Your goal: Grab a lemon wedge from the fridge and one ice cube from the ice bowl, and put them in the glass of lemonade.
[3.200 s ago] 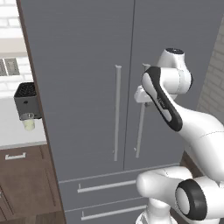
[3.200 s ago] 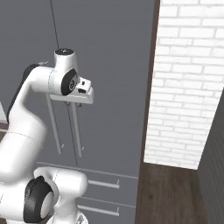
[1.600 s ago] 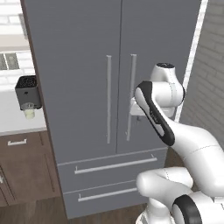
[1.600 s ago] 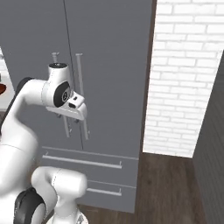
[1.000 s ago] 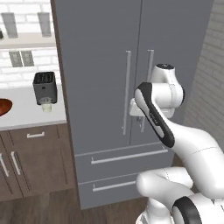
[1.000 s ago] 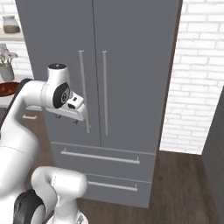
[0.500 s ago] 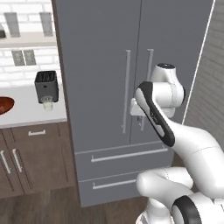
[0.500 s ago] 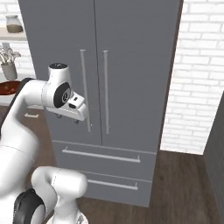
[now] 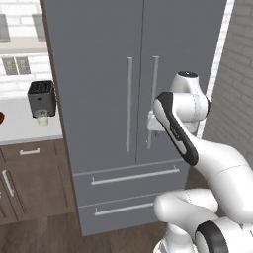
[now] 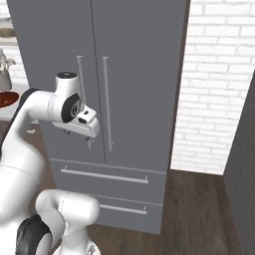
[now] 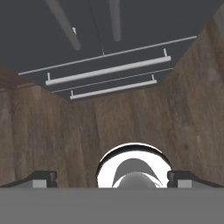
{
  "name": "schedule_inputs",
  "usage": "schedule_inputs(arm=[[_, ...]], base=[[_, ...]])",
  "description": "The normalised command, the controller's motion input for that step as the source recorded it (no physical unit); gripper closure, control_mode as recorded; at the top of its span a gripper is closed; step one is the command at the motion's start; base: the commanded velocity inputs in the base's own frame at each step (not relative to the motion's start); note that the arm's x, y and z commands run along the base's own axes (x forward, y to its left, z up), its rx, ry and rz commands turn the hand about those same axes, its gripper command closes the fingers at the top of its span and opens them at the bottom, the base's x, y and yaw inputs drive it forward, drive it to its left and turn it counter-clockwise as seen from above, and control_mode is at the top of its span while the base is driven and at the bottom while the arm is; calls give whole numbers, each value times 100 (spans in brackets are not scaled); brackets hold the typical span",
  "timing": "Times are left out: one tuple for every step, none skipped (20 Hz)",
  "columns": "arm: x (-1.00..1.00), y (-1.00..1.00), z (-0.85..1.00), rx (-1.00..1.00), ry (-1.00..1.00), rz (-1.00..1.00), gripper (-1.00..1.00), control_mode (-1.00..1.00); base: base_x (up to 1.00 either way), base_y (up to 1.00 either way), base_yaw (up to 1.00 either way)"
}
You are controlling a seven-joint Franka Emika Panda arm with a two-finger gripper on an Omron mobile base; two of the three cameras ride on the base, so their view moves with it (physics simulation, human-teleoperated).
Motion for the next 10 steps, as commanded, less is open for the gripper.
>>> schedule_inputs(arm=[[0,0,0,0,0,0,-100,100],[0,0,0,0,0,0,-100,100],[0,0,0,0,0,0,-100,100],[0,0,0,0,0,0,-100,100],[0,0,0,0,0,0,-100,100],[0,0,0,0,0,0,-100,100],[0,0,0,0,0,0,-100,100],[0,0,0,0,0,0,-100,100],[0,0,0,0,0,0,-100,100],[0,0,0,0,0,0,-100,100]], base=[[-12,-6,-5],[-11,-12,-4],[-11,-12,-3],[-18,-15,-3],[-29,-19,-3],[-26,-16,-2],[-24,-16,-2],[-21,-14,-1],[-23,-11,-1],[-21,-5,-2]])
